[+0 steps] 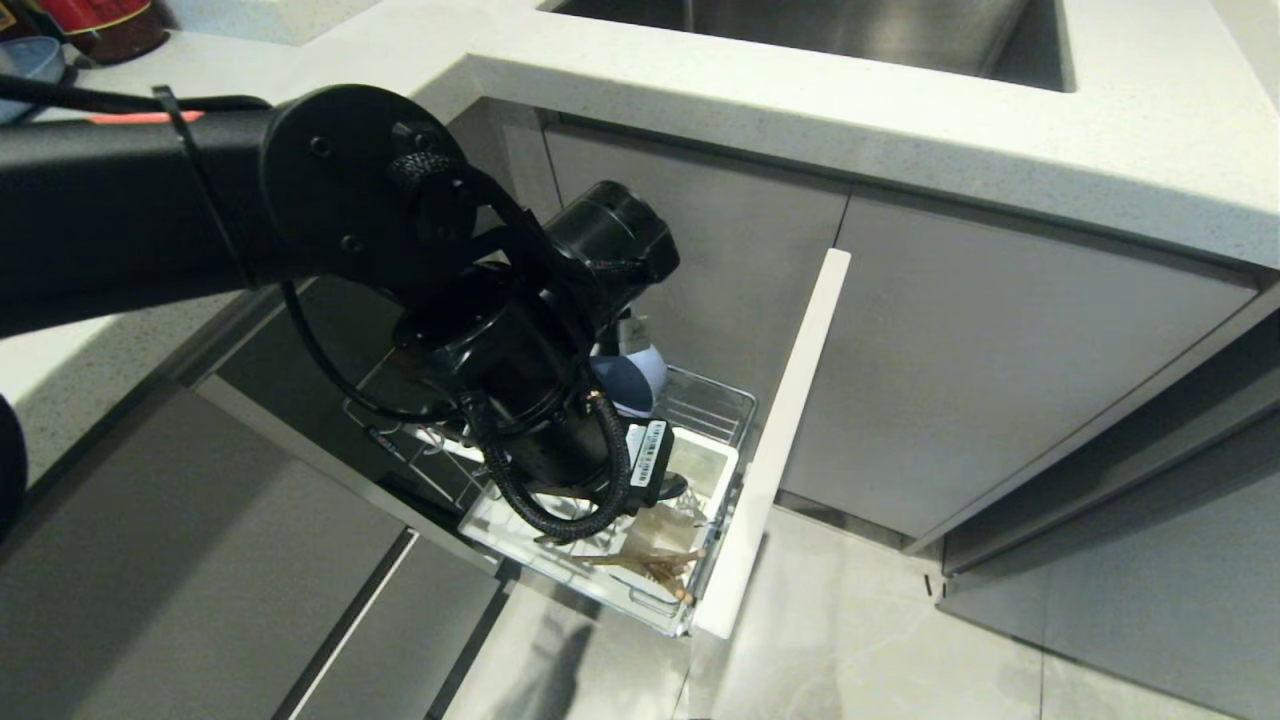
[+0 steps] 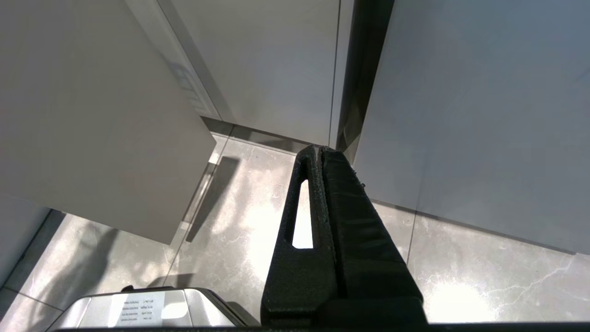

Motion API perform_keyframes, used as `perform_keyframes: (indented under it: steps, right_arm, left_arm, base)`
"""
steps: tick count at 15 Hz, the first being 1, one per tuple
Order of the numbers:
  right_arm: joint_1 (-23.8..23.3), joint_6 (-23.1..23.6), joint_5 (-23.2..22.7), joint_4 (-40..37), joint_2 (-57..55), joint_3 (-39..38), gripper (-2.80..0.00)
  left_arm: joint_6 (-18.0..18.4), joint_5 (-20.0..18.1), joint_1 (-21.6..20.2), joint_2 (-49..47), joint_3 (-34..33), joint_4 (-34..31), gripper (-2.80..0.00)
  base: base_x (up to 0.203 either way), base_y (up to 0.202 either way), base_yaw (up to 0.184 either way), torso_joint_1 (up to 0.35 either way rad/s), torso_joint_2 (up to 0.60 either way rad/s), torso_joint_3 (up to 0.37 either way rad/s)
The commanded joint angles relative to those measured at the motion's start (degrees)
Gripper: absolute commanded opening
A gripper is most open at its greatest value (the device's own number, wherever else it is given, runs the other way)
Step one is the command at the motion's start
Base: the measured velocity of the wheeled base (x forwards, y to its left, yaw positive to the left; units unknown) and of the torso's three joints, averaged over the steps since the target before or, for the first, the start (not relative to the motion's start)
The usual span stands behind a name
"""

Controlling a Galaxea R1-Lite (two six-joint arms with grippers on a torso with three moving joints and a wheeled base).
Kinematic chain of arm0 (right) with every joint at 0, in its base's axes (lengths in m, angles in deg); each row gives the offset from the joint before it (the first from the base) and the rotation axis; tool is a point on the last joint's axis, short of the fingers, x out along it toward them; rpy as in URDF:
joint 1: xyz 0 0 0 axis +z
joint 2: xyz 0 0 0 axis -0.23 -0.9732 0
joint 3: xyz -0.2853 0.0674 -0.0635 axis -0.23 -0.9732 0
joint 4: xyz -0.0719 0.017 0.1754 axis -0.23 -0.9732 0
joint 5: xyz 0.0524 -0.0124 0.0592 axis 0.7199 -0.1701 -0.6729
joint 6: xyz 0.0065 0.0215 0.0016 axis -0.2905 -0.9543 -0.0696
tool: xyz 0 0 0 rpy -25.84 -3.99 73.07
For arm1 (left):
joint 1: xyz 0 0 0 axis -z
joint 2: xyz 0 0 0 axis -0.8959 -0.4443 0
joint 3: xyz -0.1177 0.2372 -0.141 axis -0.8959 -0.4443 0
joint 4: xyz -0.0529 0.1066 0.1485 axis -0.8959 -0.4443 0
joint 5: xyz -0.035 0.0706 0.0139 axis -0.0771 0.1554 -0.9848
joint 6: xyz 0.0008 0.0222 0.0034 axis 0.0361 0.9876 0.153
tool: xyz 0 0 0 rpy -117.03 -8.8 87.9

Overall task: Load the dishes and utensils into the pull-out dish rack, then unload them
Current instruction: Pick up the spoon and place it in the cupboard

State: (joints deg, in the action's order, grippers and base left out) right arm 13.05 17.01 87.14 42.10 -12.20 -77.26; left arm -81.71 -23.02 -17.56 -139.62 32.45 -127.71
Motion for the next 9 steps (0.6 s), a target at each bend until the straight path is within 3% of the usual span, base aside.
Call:
perform_keyframes:
  steps: [1, 9]
  right_arm:
    - [-0.02, -0.02, 0.01, 0.02, 0.24, 0.00, -2.80]
    - [-0.02, -0.02, 0.01, 0.02, 0.24, 0.00, -2.80]
  left_arm:
    - [-0.02, 0.00, 0.18, -3.15, 1.07, -0.23, -2.80]
    - [0.09, 0.00, -0.62, -6.53, 1.33, 4.32, -2.80]
  base:
    - [0.000, 0.000, 0.000, 0.000, 0.00, 0.000]
    - [0.000, 0.000, 0.000, 0.000, 0.00, 0.000]
